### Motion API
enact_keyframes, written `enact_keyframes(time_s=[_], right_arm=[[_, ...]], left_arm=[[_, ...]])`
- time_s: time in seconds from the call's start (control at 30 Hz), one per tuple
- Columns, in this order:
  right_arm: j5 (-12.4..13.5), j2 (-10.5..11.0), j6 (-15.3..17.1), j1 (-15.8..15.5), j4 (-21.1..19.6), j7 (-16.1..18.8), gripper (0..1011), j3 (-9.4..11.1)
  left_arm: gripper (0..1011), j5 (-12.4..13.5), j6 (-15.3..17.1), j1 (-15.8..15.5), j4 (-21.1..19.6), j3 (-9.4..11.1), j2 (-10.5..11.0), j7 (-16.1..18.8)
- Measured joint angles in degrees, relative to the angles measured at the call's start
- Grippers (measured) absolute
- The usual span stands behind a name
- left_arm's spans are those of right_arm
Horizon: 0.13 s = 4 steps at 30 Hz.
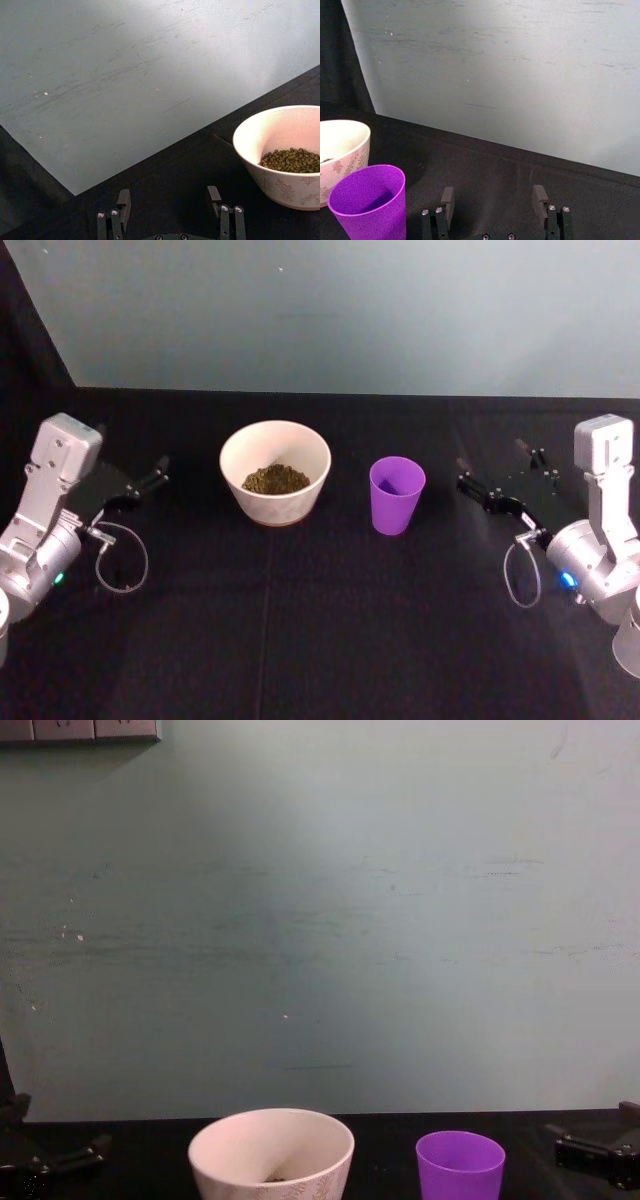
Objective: Pick up the cup and pour the mung beans from the cup into the bowl.
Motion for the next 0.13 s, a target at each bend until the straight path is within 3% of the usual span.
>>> enact_keyframes(time_s=[0.13], right_arm=[[0.0,0.0,0.0,0.0,0.0,0.0,1000,0.0]], left_arm=[[1000,0.0,0.0,0.0,0.0,0.0,0.0,0.0]])
